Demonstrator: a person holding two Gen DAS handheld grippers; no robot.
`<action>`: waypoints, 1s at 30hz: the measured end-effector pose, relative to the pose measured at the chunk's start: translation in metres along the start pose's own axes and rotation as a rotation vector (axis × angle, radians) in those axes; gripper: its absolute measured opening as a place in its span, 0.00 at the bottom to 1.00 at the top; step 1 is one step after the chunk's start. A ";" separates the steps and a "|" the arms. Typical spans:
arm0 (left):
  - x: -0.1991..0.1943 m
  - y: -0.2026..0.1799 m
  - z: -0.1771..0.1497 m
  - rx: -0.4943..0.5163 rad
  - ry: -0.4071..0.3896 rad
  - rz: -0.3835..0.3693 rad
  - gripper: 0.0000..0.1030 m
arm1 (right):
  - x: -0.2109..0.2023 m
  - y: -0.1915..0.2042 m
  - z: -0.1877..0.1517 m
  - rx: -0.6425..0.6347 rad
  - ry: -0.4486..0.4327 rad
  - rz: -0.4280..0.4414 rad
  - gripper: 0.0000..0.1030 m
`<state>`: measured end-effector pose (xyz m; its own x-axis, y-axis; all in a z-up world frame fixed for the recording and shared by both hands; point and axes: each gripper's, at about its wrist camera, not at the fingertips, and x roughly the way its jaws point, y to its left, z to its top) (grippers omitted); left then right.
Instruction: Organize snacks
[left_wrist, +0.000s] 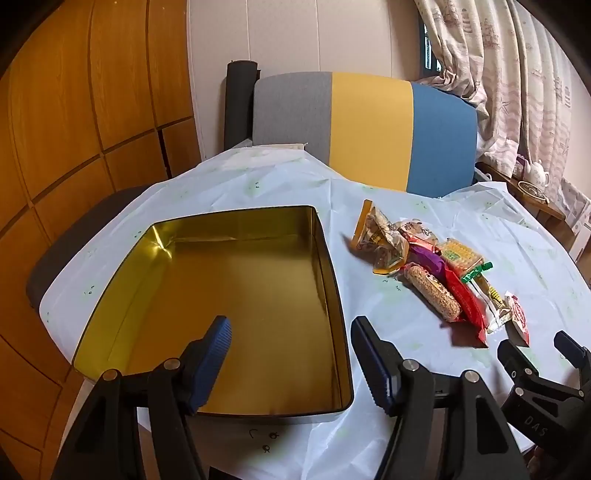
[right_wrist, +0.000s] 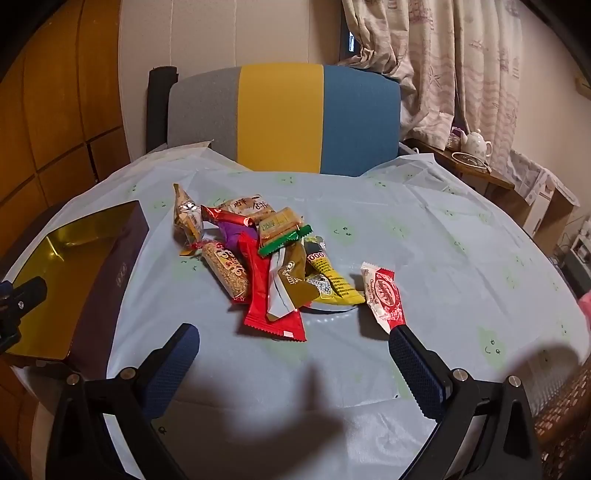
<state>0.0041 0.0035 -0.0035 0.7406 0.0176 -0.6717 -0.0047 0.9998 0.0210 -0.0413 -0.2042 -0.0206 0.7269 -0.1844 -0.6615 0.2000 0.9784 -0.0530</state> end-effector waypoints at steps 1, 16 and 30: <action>0.000 0.000 0.000 0.001 0.001 -0.003 0.66 | 0.000 0.000 0.000 -0.002 0.002 0.001 1.00; -0.003 0.000 -0.001 0.002 -0.009 -0.005 0.66 | -0.002 0.001 0.000 -0.003 -0.004 -0.001 1.00; -0.006 0.000 -0.001 0.007 -0.010 -0.012 0.66 | -0.005 0.000 0.001 -0.001 -0.019 -0.009 1.00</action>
<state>-0.0008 0.0030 -0.0002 0.7475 0.0051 -0.6642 0.0091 0.9998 0.0179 -0.0443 -0.2030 -0.0167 0.7372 -0.1947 -0.6470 0.2056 0.9768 -0.0597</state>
